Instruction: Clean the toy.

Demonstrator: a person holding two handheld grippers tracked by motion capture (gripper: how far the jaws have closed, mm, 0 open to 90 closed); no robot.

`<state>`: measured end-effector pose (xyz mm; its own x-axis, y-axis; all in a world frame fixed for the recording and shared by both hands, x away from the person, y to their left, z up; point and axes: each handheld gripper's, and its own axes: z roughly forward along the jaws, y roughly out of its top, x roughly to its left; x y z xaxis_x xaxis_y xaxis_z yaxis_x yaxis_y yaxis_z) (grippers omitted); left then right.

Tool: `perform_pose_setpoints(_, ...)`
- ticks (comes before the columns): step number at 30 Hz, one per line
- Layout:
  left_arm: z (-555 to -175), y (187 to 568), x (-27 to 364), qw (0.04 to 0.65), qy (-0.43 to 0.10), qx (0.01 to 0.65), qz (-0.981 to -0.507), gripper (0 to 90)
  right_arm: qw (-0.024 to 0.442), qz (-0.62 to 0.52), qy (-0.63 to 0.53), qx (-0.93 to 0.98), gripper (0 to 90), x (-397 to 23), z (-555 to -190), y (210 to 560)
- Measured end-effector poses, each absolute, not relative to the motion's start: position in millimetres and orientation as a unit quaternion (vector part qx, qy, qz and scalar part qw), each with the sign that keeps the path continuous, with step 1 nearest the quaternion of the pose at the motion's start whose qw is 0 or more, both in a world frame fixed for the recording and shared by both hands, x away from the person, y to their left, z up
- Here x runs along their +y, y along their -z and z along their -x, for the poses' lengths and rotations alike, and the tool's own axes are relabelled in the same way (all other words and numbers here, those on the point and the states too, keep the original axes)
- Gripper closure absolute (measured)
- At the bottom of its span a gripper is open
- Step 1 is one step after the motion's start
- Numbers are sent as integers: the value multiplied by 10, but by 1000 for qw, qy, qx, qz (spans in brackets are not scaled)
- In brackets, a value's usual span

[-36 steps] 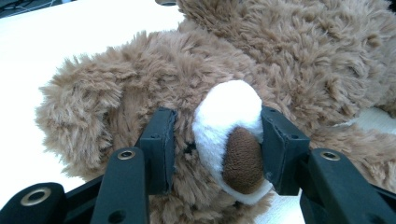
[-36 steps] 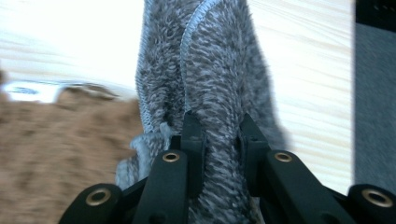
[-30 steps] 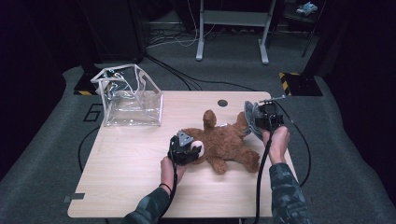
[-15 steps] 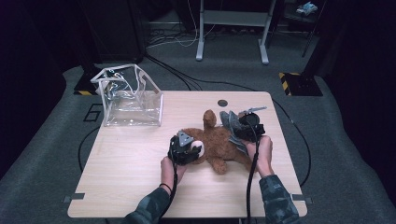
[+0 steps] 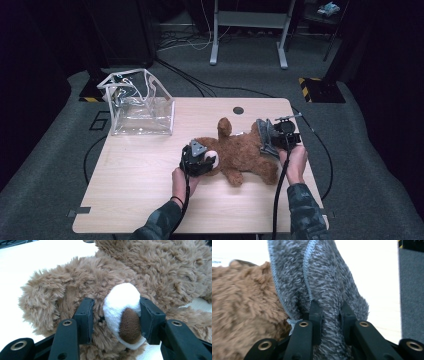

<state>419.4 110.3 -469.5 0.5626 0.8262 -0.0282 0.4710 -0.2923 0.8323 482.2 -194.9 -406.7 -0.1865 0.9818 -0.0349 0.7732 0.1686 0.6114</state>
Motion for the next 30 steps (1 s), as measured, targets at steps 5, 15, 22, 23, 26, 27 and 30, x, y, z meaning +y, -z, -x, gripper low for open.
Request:
perform_pose_setpoints(5, -4196, 4693, 1104, 424, -209, 419, -776, 510, 228, -568, -275, 741, 767, -1793, -4614, 3834)
perform_pose_setpoints(15, -4194, 4694, 1102, 423, -208, 421, -775, 508, 203, -459, -319, 804, 760, -853, -4304, 3738)
perform_pose_setpoints(22, -4191, 4696, 1108, 424, -208, 421, -775, 508, 185, -436, -288, 832, 758, -429, -4381, 4075)
perform_pose_setpoints(23, -4192, 4693, 1118, 422, -206, 418, -778, 508, 187, -435, -278, 835, 761, -400, -4430, 4154)
perform_pose_setpoints(26, -4192, 4697, 1117, 425, -206, 418, -776, 508, 189, -442, -276, 832, 764, -461, -4451, 4169)
perform_pose_setpoints(27, -4192, 4699, 1116, 426, -206, 419, -775, 508, 195, -445, -274, 830, 765, -501, -4448, 4151)
perform_pose_setpoints(30, -4190, 4699, 1116, 426, -207, 418, -775, 508, 202, -456, -277, 821, 765, -669, -4445, 4090)
